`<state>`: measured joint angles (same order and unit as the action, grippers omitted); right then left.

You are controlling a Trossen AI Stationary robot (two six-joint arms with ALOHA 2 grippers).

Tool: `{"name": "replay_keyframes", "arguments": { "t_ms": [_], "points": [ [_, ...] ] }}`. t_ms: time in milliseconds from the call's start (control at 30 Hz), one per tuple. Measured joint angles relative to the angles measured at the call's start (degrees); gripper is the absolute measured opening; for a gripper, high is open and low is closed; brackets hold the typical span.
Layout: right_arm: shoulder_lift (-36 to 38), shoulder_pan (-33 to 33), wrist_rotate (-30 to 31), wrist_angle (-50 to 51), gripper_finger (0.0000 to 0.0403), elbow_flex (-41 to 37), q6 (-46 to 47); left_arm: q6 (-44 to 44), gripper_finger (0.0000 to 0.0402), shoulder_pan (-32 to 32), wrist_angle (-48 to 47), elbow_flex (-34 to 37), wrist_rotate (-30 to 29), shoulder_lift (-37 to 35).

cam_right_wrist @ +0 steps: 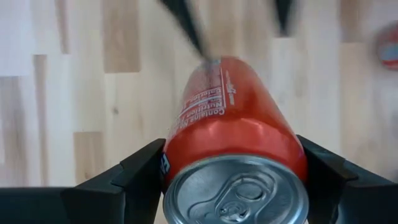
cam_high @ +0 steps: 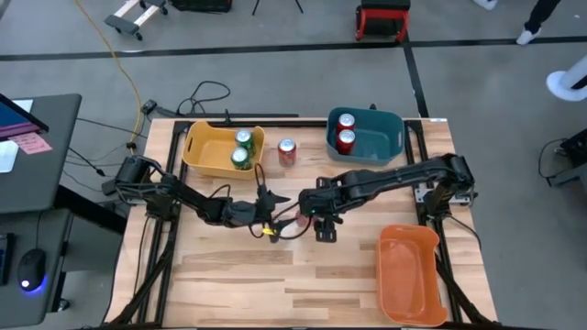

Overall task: Sort soda cans
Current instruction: Put the right red soda can into the orange bin

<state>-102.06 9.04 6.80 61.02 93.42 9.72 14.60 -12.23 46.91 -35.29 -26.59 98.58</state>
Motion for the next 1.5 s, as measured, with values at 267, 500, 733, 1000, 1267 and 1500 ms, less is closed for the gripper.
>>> {"name": "replay_keyframes", "arguments": {
  "t_ms": [267, 500, 733, 1000, 1267, 1500],
  "points": [
    [0.3, -0.1, 0.0, 22.5, 0.0294, 7.6, 4.7, -0.3, 0.0332, -0.1, -1.9, 0.0, -0.1, 0.1],
    [6.7, 2.8, -4.2, 29.1, 0.0294, 8.5, 13.2, 0.0, 0.0332, -0.3, -3.9, 0.1, -0.3, 0.1],
    [14.9, 10.0, -5.1, 29.1, 0.0294, 8.5, 24.9, 0.1, 0.0332, -0.3, -3.9, 0.1, -0.4, 0.1],
    [20.8, 19.7, -7.8, 29.0, 0.0294, 6.2, 37.4, 1.2, 0.0332, -0.3, -3.8, 0.1, -0.5, 0.1],
    [24.0, 26.1, -15.8, 29.1, 0.0293, -8.1, 50.8, 1.7, 0.0332, -0.3, -3.8, 0.1, -0.5, 0.1],
    [24.1, 26.4, -18.4, 28.7, 0.0293, -22.0, 53.1, 1.7, 0.0332, -0.3, -3.7, 0.1, -0.7, 0.1]
  ]
}}
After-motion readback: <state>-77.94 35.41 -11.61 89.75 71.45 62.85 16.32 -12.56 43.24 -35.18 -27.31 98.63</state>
